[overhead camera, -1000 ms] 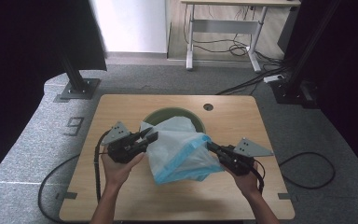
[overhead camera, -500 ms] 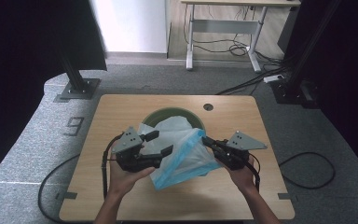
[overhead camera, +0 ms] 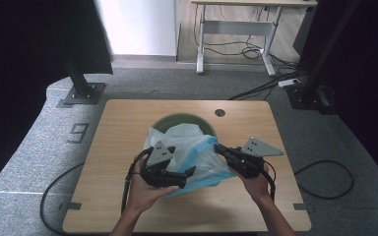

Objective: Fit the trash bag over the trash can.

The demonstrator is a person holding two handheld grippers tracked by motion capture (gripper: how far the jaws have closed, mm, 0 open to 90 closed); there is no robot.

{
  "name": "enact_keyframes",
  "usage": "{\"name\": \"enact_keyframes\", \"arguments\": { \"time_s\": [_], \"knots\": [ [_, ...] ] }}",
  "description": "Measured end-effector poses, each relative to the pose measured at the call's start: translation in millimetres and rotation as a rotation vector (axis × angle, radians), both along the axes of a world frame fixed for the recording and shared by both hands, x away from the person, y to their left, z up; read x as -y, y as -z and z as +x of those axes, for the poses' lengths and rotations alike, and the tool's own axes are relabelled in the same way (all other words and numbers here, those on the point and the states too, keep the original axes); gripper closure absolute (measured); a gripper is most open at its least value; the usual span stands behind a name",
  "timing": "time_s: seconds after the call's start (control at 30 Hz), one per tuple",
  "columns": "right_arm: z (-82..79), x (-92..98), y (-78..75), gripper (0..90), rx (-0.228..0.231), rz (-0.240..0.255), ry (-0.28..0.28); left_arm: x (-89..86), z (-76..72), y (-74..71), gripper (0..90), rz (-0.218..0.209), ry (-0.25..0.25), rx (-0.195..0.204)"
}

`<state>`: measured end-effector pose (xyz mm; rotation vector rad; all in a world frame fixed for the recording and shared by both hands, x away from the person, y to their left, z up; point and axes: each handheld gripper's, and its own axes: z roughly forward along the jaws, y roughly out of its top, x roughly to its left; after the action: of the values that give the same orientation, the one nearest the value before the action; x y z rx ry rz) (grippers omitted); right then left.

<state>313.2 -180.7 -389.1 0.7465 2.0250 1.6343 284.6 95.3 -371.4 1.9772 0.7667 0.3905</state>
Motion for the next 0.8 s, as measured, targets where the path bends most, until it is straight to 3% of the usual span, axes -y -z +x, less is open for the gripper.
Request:
{"name": "enact_keyframes", "arguments": {
  "time_s": [0.13, 0.23, 0.27, 0.43, 0.47, 0.57, 0.6, 0.63, 0.8],
  "knots": [
    [0.3, 0.3, -0.4, 88.8, 0.000, 0.004, 0.000, 4.1, 0.5, -0.1, 19.4, 0.015, -0.021, -0.010],
    [0.2, 0.9, -0.1, 88.8, 0.000, 0.003, 0.000, 1.9, 2.4, -2.9, 25.6, -0.012, -0.038, -0.017],
    [0.0, 1.5, -0.3, 88.8, 0.001, 0.003, 0.001, 0.5, 3.3, -4.1, 35.3, -0.023, -0.041, -0.019],
    [0.5, 2.5, -0.3, 88.8, -0.001, 0.008, 0.005, -5.6, 9.2, -9.7, 57.7, -0.056, -0.051, -0.021],
    [0.5, 2.5, -0.3, 88.8, -0.001, 0.008, 0.005, -7.1, 11.0, -10.7, 57.7, -0.063, -0.050, -0.023],
    [1.1, 3.3, -0.2, 88.1, 0.000, 0.010, 0.007, -15.8, 19.3, -13.6, 75.8, -0.126, -0.038, -0.037],
    [1.1, 3.3, -0.2, 88.1, 0.000, 0.010, 0.007, -15.8, 19.3, -13.6, 79.3, -0.126, -0.038, -0.037],
    [0.3, 4.5, -0.9, 79.7, 0.005, 0.015, 0.015, -17.2, 21.2, -14.1, 81.7, -0.131, -0.039, -0.038],
    [-3.7, 10.0, -4.0, 67.2, 0.010, 0.027, 0.033, -21.9, 31.1, -16.2, 88.5, -0.141, -0.052, -0.046]
  ]
}}
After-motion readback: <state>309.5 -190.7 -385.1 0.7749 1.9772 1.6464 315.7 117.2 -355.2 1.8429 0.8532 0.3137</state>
